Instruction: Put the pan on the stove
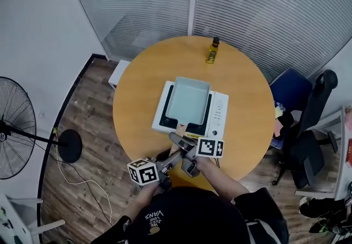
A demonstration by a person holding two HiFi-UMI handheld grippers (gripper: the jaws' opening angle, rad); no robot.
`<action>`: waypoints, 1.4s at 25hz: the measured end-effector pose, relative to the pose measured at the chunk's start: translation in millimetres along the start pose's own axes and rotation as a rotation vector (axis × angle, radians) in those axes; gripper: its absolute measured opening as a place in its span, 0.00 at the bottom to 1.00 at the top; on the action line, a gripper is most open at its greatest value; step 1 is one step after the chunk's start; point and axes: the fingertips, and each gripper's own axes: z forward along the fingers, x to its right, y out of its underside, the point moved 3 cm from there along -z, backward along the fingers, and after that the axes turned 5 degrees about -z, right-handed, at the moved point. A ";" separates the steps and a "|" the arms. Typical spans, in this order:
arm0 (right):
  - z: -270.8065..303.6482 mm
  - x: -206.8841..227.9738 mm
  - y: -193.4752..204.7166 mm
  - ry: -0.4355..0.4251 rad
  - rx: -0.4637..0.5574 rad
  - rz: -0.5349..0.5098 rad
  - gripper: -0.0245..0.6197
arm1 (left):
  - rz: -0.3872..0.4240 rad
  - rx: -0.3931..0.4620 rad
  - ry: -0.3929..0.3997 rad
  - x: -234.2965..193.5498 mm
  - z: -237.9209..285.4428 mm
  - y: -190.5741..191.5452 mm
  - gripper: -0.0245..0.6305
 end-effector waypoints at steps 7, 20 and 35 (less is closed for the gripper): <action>6.3 14.4 1.2 0.010 0.009 0.016 0.28 | -0.006 -0.025 -0.017 -13.5 4.1 0.8 0.30; 5.6 19.2 -0.2 -0.024 0.034 0.017 0.30 | -0.021 0.004 0.013 -16.7 7.9 2.0 0.31; -19.0 19.3 5.1 0.028 0.000 -0.041 0.38 | 0.034 0.014 0.006 -11.1 7.2 7.4 0.46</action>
